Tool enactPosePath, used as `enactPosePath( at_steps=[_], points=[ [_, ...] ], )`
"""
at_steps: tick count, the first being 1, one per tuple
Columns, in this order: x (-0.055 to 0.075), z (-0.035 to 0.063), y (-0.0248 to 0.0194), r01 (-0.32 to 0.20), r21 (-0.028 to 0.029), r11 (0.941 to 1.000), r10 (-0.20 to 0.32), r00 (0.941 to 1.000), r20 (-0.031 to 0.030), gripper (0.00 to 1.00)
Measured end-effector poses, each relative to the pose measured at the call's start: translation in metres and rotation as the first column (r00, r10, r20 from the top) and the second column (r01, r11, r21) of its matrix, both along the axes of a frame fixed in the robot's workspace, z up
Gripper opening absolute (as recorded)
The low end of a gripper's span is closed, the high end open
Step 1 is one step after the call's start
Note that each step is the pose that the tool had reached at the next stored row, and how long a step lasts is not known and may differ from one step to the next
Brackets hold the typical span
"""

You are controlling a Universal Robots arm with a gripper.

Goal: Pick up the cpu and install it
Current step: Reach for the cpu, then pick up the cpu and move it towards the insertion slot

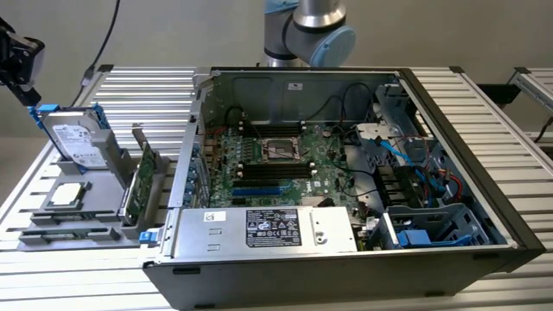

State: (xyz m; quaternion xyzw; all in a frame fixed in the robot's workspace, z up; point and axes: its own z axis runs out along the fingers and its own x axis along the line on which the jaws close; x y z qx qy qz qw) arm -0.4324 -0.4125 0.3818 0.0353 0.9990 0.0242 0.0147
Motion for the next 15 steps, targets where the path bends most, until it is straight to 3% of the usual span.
enactPosePath(
  at_steps=[6,9,15],
  points=[
    [-0.024,-0.0053,-0.0048,0.000,0.0000,1.0000,0.000,1.0000,0.0001,0.11],
    [-0.027,-0.0059,-0.0075,0.000,0.0001,1.0000,0.000,1.0000,0.0001,0.11],
    [-0.027,-0.0060,-0.0076,0.000,0.0022,1.0000,0.000,1.0000,0.0002,0.11]
  ],
)
